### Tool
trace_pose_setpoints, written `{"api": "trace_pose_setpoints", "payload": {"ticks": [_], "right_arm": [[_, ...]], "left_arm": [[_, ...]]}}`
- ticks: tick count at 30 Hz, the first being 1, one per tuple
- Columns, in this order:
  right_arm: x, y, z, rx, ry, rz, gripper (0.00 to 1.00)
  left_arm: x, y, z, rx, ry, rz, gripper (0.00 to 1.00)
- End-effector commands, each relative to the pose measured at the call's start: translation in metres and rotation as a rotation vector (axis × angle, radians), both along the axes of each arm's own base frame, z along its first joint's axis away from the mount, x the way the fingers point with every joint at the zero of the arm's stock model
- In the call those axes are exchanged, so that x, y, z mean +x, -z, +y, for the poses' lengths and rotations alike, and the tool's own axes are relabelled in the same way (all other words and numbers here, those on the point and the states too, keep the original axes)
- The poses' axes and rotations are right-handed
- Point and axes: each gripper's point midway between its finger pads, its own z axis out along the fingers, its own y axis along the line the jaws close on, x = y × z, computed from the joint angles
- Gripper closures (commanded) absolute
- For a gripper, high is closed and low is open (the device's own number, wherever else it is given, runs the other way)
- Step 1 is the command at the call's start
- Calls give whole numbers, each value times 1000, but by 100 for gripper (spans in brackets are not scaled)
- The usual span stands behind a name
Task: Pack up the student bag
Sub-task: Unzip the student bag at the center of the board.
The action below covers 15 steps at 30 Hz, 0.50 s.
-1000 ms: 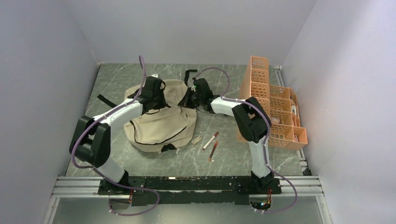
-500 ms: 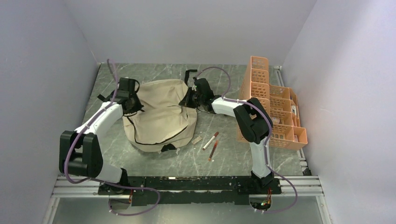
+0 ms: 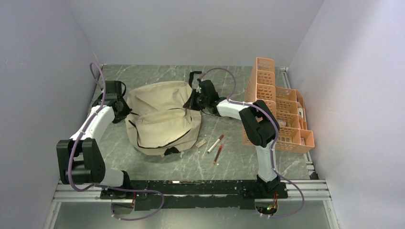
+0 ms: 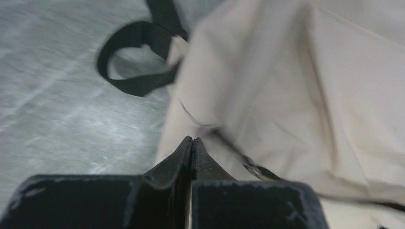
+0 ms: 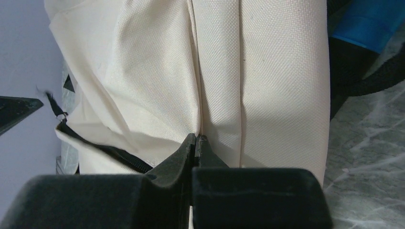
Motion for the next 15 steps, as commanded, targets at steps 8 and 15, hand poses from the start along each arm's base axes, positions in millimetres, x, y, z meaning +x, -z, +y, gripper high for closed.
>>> {"api": "trace_pose_setpoints", "payload": {"ticks": [8, 15], "right_arm": [[4, -36, -4, 40, -51, -79, 96], [4, -66, -16, -21, -33, -175, 74]], "left_arm": [[3, -13, 28, 63, -35, -40, 94], [14, -48, 7, 12, 96, -199, 55]]}}
